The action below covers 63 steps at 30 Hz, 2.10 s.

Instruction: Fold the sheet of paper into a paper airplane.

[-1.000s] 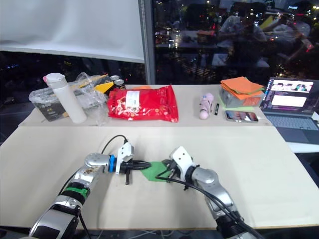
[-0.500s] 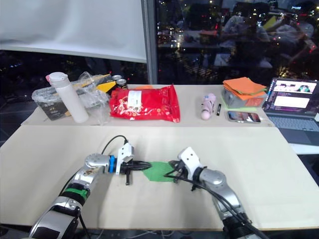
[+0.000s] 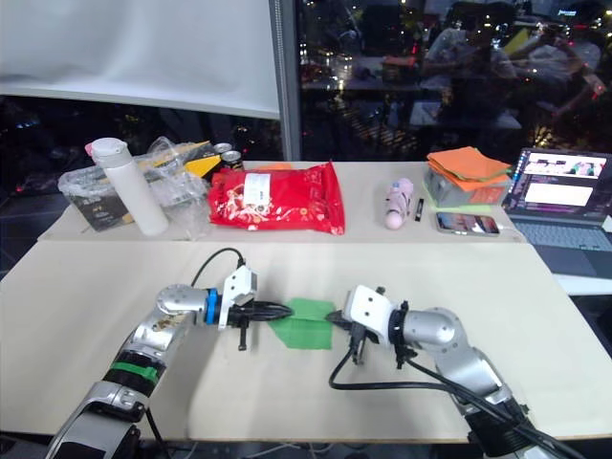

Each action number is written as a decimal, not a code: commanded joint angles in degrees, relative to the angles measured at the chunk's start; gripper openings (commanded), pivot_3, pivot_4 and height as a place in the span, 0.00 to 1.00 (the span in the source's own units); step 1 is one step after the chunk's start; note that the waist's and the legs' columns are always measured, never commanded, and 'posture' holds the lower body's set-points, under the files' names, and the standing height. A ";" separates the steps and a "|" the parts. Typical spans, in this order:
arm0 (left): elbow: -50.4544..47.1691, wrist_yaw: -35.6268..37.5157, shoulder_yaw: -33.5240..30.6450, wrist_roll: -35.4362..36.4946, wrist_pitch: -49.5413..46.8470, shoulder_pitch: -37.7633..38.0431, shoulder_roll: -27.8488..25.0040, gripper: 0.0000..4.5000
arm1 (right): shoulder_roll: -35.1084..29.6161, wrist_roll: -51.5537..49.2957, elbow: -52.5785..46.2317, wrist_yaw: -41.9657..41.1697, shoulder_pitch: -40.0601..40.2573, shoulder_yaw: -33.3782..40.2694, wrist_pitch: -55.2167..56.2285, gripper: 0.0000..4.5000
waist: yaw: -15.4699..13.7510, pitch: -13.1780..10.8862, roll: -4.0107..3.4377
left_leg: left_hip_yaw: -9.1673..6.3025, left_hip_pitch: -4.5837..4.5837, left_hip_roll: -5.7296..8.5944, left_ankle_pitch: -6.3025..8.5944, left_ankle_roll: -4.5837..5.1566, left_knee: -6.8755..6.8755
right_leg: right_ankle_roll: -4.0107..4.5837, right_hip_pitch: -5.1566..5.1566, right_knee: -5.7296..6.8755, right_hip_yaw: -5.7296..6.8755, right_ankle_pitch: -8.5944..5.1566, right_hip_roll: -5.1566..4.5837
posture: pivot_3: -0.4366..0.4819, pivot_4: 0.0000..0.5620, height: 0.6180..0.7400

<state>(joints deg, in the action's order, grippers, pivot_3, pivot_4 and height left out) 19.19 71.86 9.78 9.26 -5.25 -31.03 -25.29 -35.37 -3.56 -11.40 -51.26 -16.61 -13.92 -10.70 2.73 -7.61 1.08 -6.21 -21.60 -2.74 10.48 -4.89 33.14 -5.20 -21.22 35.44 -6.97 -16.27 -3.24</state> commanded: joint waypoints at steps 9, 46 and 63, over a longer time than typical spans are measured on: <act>-22.14 -2.13 -6.24 10.23 -19.35 7.18 -9.65 0.19 | -0.65 -13.80 -0.09 -6.26 -3.51 5.54 -16.60 0.34 | -0.07 -0.07 0.00 | 0.00 -0.01 0.00 0.00 0.00 0.00 | 0.01 0.02 -0.04 -0.01 0.00 -0.01 | 0.48 0.27 0.93; -28.66 -14.26 -8.77 10.07 -20.27 18.55 -13.80 0.63 | 8.57 -21.43 27.09 -17.66 -21.10 5.88 -37.31 0.01 | 0.04 -0.14 -0.02 | 0.00 0.02 -0.01 0.00 0.00 -0.09 | 0.07 0.00 -0.11 0.00 0.05 0.00 | 0.48 0.27 0.93; -23.26 -13.52 -10.36 9.32 -16.97 19.44 -14.99 0.63 | 9.62 -1.36 28.58 -11.34 -28.01 3.63 26.72 0.01 | 0.07 -0.17 -0.06 | 0.00 0.01 -0.02 0.00 0.00 -0.18 | 0.06 -0.04 -0.15 0.01 0.05 -0.01 | 0.48 0.27 0.93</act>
<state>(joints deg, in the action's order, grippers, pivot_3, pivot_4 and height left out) -3.56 58.17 0.99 18.35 -23.67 -11.40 -39.49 -26.36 -6.09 18.55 -63.36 -46.31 -9.56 8.92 2.80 -7.78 1.02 -6.21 -21.58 -2.76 10.48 -4.89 32.95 -5.14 -21.24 35.29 -6.95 -16.23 -3.25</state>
